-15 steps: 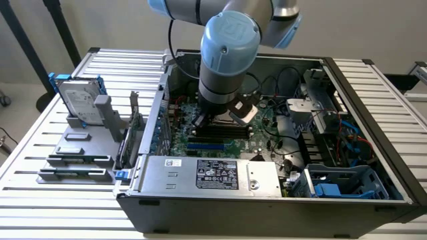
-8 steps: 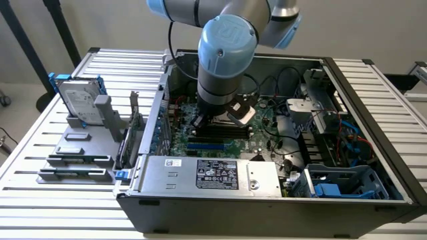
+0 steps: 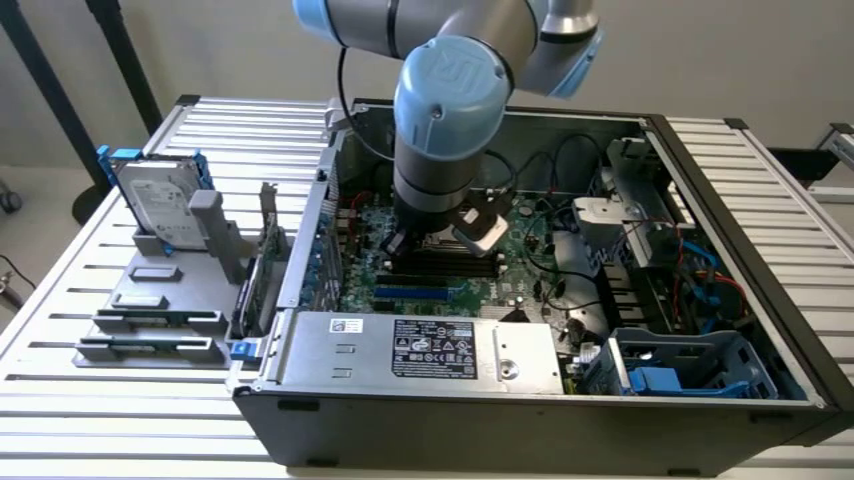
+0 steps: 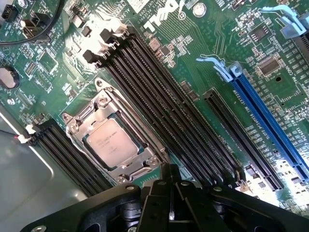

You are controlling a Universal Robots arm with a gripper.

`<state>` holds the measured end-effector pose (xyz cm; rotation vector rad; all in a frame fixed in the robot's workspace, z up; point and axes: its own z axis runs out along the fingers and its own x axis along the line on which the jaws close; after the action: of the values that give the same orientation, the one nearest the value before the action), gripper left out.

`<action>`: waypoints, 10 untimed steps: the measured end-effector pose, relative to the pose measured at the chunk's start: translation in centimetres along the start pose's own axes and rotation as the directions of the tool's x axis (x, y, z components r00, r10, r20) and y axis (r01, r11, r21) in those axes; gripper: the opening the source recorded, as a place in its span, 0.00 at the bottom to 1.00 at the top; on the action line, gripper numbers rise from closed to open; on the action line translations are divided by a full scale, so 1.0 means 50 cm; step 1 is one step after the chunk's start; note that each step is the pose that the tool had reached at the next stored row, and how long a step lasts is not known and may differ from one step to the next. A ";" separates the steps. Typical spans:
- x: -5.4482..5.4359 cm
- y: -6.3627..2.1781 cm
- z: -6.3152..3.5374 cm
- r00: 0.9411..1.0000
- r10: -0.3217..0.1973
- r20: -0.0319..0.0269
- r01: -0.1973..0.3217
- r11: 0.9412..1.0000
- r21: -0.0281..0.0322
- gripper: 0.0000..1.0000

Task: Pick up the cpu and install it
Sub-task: 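Install the first cpu locking lever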

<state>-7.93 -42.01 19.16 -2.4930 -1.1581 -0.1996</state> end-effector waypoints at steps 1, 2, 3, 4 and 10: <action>0.000 0.000 0.001 1.000 0.001 -0.001 -0.001 1.000 0.000 0.11; 0.000 0.000 0.002 1.000 0.002 -0.001 -0.002 1.000 0.000 0.11; -0.001 0.000 0.003 1.000 0.004 -0.001 -0.004 1.000 -0.001 0.11; -0.001 0.000 0.004 1.000 0.005 -0.002 -0.005 1.000 -0.001 0.11; -0.002 0.001 0.006 1.000 0.014 0.003 -0.014 1.000 0.005 0.11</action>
<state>-7.96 -41.97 18.86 -2.4975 -1.1403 -0.1885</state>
